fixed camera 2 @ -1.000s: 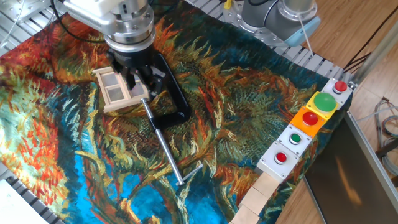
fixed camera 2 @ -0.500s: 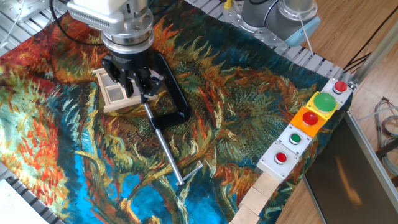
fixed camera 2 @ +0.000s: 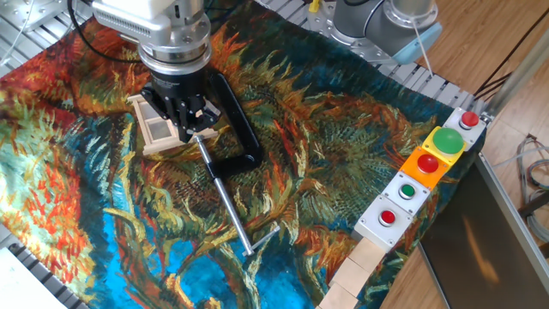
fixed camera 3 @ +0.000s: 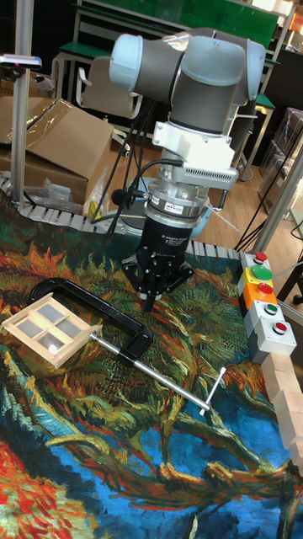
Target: Open a sliding window
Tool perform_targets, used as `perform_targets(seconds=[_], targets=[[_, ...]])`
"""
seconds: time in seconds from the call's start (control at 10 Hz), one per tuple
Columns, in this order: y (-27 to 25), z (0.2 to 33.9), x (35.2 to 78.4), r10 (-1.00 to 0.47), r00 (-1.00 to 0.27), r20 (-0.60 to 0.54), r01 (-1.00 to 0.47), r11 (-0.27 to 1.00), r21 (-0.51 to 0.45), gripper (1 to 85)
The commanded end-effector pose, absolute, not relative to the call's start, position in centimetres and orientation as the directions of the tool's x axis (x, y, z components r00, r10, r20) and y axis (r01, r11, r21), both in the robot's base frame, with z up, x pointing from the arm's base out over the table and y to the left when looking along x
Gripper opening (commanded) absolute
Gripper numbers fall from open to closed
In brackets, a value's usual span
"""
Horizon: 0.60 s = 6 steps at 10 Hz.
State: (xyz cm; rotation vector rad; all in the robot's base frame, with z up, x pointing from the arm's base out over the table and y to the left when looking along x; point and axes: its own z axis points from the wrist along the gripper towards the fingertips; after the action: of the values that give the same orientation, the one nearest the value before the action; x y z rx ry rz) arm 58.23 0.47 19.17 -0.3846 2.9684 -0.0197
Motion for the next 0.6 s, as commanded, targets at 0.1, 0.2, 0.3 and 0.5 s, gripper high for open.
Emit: perform_targets(seconds=[0.1,0.2,0.3,0.5], targets=[[-0.2,19.2,57.3,-0.345,-0.933,-0.1,-0.341,0.939,-0.056,1.3],[-0.5,19.2,57.0,-0.376,-0.921,-0.098,-0.372,0.926,-0.062,1.3],[-0.5,19.3,56.2,-0.376,-0.921,-0.098,-0.373,0.926,-0.046,1.3],[-1.5,19.4,57.2,-0.442,-0.887,-0.131,-0.43,0.896,-0.109,1.3]])
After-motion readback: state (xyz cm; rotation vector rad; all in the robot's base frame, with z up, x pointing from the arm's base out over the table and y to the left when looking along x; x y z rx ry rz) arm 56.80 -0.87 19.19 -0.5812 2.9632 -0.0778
